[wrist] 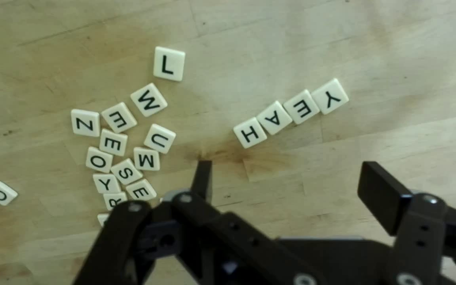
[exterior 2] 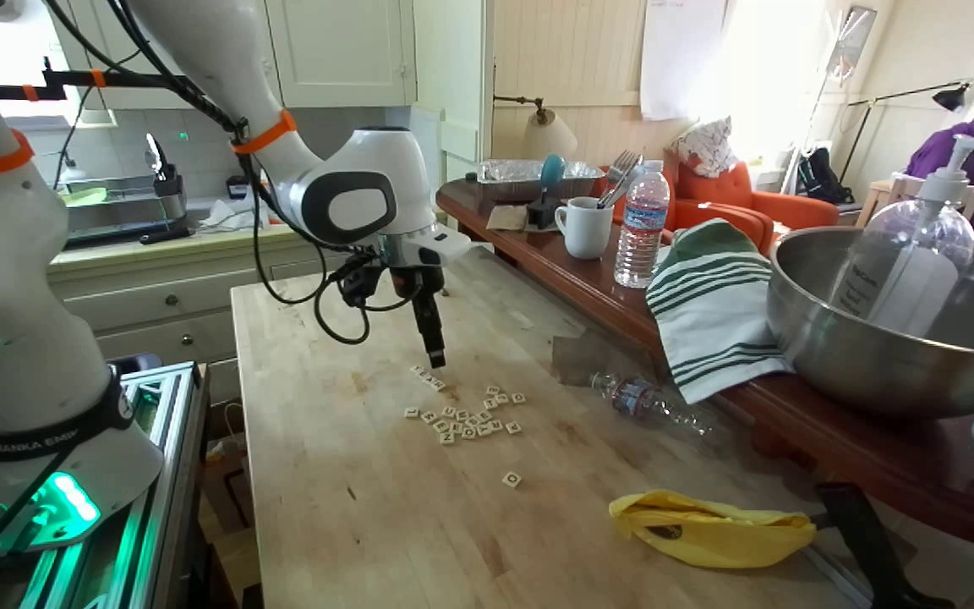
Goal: Move the small objects on the table
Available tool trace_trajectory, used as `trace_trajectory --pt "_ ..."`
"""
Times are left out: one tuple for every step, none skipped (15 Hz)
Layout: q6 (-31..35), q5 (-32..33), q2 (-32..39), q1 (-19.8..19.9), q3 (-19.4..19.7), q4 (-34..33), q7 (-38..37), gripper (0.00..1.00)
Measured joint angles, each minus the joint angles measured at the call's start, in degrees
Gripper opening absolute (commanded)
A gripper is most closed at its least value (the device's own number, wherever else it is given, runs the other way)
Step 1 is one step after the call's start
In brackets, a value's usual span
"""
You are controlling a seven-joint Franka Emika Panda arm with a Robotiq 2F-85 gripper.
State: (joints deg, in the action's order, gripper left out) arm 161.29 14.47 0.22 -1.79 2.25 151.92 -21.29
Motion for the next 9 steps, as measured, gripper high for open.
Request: trace_trajectory --pt "0.00 0.08 -0.26 0.00 -0.31 0.00 1.30 1.00" --pt "0.00 0.10 -0.50 0.01 -0.60 0.01 2.62 1.00" --pt "0.00 0.12 -0.72 0.01 -0.86 0.01 3.77 1.00" --pt "0.00 0.12 -0.88 0.01 -1.07 0.01 4.77 1.00" --pt "0.00 0.11 -0.98 0.01 -1.27 0.01 5.69 1.00" --pt "0.00 0.10 -1.04 0.01 -1.47 0.01 6.47 1.00" --pt "-0.01 0.10 -1.05 0.01 -1.62 0.01 6.96 1.00" --pt "-0.02 0.10 -1.06 0.01 -1.72 0.01 7.11 1.00" --pt "-0.02 0.10 -1.07 0.01 -1.77 0.01 7.17 1.00"
